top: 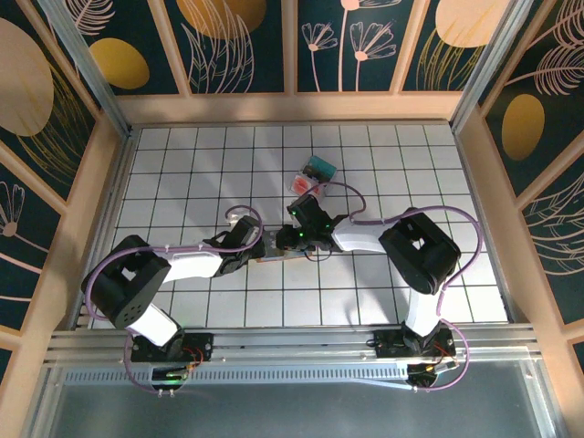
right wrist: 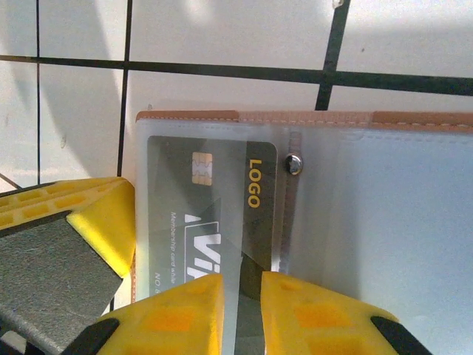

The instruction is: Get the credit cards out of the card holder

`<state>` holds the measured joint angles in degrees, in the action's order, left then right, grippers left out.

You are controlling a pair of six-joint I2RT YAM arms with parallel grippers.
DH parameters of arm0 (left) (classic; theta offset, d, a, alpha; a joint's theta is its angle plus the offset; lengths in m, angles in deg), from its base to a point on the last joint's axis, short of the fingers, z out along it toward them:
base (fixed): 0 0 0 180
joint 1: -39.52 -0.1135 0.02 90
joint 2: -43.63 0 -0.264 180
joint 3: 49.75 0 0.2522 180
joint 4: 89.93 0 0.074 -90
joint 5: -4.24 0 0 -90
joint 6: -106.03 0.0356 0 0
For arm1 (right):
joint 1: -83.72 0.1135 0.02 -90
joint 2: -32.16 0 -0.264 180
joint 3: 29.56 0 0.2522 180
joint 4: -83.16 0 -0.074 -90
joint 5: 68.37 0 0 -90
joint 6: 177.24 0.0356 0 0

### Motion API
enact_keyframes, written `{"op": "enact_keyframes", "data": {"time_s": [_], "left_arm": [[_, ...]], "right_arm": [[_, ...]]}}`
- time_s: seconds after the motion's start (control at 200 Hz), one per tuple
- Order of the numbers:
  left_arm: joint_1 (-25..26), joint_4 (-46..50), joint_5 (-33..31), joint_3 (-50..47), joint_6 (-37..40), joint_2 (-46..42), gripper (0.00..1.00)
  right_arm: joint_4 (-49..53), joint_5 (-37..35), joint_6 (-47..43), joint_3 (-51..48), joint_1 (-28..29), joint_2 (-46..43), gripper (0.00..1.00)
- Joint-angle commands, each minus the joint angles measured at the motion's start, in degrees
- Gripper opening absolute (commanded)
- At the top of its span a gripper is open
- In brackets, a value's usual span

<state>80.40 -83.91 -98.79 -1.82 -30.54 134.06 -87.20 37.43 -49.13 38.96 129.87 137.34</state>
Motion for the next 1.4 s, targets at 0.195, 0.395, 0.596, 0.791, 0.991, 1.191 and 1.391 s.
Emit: {"op": "enact_keyframes", "data": {"time_s": [0.195, 0.395, 0.596, 0.791, 0.991, 1.191, 1.391], "left_arm": [[0.25, 3.6, 1.83, -0.26, -0.81, 2.9, 0.05], [0.25, 4.4, 1.55, 0.58, -0.81, 3.43, 0.05], [0.23, 4.75, 1.27, 0.41, -1.16, 3.26, 0.05], [0.25, 4.67, 1.26, -0.15, -1.74, 3.17, 0.04], [0.2, 4.67, 1.36, -0.16, -1.72, 3.18, 0.03], [0.25, 4.24, 1.83, 0.02, -1.73, 3.61, 0.01], [0.25, 4.19, 2.14, 0.02, -1.99, 4.14, 0.0]], "right_arm": [[1.3, -2.1, 0.46, -1.35, -0.36, -1.7, 0.21], [1.92, -2.21, -0.51, -0.89, -0.32, -3.16, 0.22], [2.6, -3.7, -0.58, -1.37, -0.44, -3.87, 0.22], [2.32, -3.5, -0.34, -1.15, -0.63, -1.55, 0.24], [0.49, -1.57, -0.18, -1.0, -0.8, 0.62, 0.28], [-1.42, 0.71, -0.05, -1.54, -1.06, 1.66, 0.28], [-4.09, 3.4, 0.1, -2.33, -1.5, 0.96, 0.21]]}}
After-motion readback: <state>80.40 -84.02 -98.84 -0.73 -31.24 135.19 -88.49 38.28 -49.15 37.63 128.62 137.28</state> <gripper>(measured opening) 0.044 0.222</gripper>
